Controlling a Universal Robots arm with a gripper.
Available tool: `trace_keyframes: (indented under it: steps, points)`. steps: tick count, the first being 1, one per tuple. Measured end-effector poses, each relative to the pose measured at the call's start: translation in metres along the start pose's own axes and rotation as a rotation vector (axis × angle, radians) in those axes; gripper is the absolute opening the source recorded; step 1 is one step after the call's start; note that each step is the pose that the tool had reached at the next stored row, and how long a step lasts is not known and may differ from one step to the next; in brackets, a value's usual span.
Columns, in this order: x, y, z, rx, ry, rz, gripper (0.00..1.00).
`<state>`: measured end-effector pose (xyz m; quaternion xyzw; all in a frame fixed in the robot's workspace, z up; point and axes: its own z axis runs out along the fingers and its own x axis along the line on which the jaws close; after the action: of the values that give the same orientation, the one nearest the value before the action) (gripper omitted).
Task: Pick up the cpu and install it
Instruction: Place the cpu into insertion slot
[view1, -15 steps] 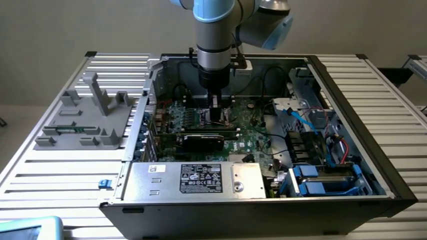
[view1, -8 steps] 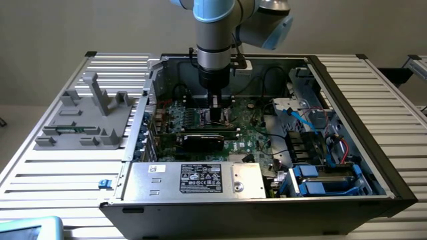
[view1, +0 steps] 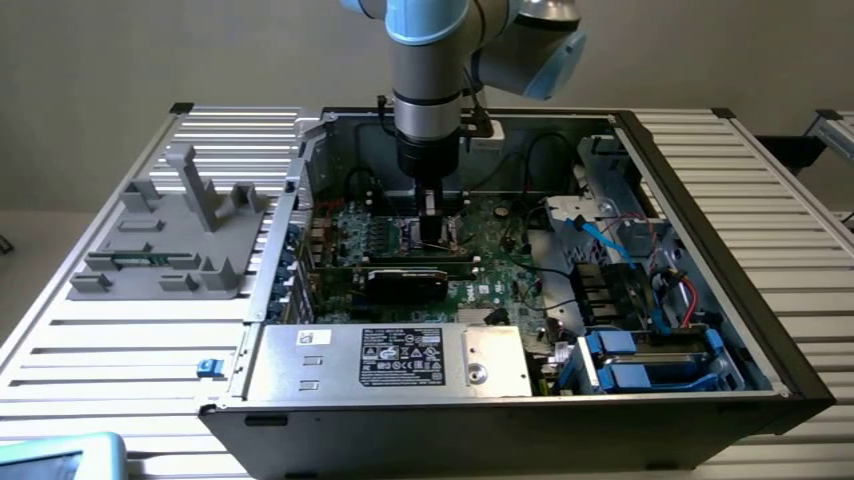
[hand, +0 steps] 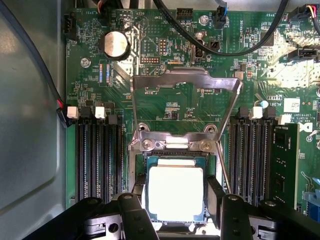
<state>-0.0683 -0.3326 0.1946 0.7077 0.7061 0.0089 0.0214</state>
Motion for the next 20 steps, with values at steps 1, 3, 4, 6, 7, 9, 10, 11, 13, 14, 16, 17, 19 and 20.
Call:
trace_keyframes:
  steps: [1,3,4,6,7,9,10,11,13,14,16,17,19,20]
  points:
    - [-0.0001,0.0000,0.0000,0.0000,0.0000,0.000,0.56]
    - [-0.0001,-0.0001,0.0000,0.0000,0.0000,0.000,0.56]
    - [-0.0002,-0.0001,0.0000,0.0000,-0.0001,0.000,0.56]
    - [-0.0002,0.0000,0.0000,0.0000,-0.0001,0.000,0.56]
    - [-0.0002,0.0000,0.0000,0.0000,-0.0001,0.000,0.56]
    - [-0.0002,0.0000,0.0000,0.0000,-0.0001,0.000,0.56]
    - [-0.0002,0.0000,0.0000,0.0000,-0.0001,0.000,0.56]
    - [-0.0002,0.0000,0.0000,0.0000,-0.0001,0.000,0.56]
    - [-0.0002,0.0000,0.0000,-0.0001,-0.0001,0.000,0.56]
    - [-0.0002,0.0000,0.0000,-0.0001,-0.0001,0.000,0.56]
    - [-0.0002,0.0000,0.0000,0.0000,-0.0001,0.000,0.56]
    - [-0.0002,0.0000,0.0000,0.0000,-0.0001,0.000,0.56]
    - [-0.0002,0.0000,0.0000,0.0000,-0.0001,0.000,0.56]
    - [-0.0002,0.0000,0.0000,0.0000,0.0000,0.000,0.56]
